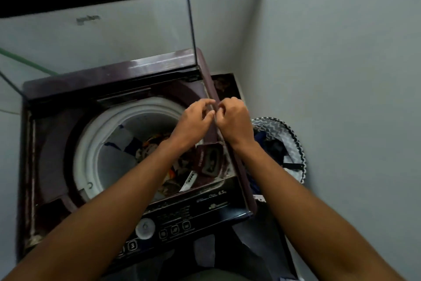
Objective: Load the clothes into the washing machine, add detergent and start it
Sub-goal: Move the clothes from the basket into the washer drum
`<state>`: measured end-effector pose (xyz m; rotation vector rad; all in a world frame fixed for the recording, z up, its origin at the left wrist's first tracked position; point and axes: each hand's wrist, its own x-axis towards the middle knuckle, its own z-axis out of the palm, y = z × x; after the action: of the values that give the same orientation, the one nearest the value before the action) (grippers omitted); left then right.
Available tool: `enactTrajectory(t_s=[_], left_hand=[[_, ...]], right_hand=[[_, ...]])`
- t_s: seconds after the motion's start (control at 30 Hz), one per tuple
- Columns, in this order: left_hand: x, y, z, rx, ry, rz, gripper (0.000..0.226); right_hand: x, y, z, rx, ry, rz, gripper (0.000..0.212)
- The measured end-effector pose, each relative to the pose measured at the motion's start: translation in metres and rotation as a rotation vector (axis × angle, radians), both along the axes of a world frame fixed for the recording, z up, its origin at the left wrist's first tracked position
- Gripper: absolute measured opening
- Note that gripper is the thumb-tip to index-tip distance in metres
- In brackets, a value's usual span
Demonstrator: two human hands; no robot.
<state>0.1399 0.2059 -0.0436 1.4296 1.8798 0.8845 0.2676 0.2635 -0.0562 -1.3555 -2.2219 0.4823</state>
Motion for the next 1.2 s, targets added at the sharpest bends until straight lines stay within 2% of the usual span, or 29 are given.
enactTrajectory(t_s=[0.13, 0.3, 0.5, 0.63, 0.77, 0.9, 0.97, 1.03, 1.07, 1.1, 1.13, 1.17, 1.2], left_hand=[[0.040, 0.026, -0.002, 0.056, 0.151, -0.194, 0.025], [0.087, 0.063, -0.014, -0.076, 0.244, -0.396, 0.025], [0.133, 0.088, -0.046, -0.405, 0.245, -0.604, 0.031], [0.151, 0.098, -0.070, -0.551, 0.285, -0.681, 0.036], [0.166, 0.097, -0.085, -0.656, 0.291, -0.703, 0.037], [0.175, 0.089, -0.106, -0.663, 0.298, -0.685, 0.038], [0.175, 0.086, -0.113, -0.686, 0.281, -0.652, 0.049], [0.173, 0.082, -0.115, -0.717, 0.253, -0.632, 0.058], [0.172, 0.080, -0.115, -0.721, 0.249, -0.620, 0.061], [0.171, 0.079, -0.114, -0.716, 0.252, -0.609, 0.062], [0.170, 0.077, -0.113, -0.711, 0.255, -0.603, 0.063], [0.169, 0.077, -0.111, -0.704, 0.252, -0.598, 0.063], [0.169, 0.076, -0.110, -0.702, 0.245, -0.594, 0.062]], right_hand=[[0.062, 0.017, -0.032, -0.205, -0.043, -0.143, 0.014], [0.127, 0.027, -0.064, -0.430, -0.115, -0.275, 0.012], [0.172, 0.038, -0.100, -0.657, -0.170, -0.312, 0.012], [0.186, 0.041, -0.129, -0.791, -0.188, -0.261, 0.011], [0.194, 0.033, -0.161, -0.884, -0.255, -0.246, 0.018], [0.196, 0.021, -0.200, -1.005, -0.425, -0.215, 0.050], [0.195, 0.009, -0.208, -1.095, -0.423, -0.198, 0.082], [0.196, -0.001, -0.208, -1.182, -0.379, -0.186, 0.099], [0.195, -0.008, -0.208, -1.196, -0.384, -0.183, 0.098], [0.196, -0.013, -0.208, -1.181, -0.399, -0.174, 0.088], [0.195, -0.014, -0.206, -1.155, -0.392, -0.147, 0.064], [0.194, -0.013, -0.201, -1.121, -0.334, -0.145, 0.029], [0.194, -0.010, -0.198, -1.104, -0.222, -0.189, 0.015]])
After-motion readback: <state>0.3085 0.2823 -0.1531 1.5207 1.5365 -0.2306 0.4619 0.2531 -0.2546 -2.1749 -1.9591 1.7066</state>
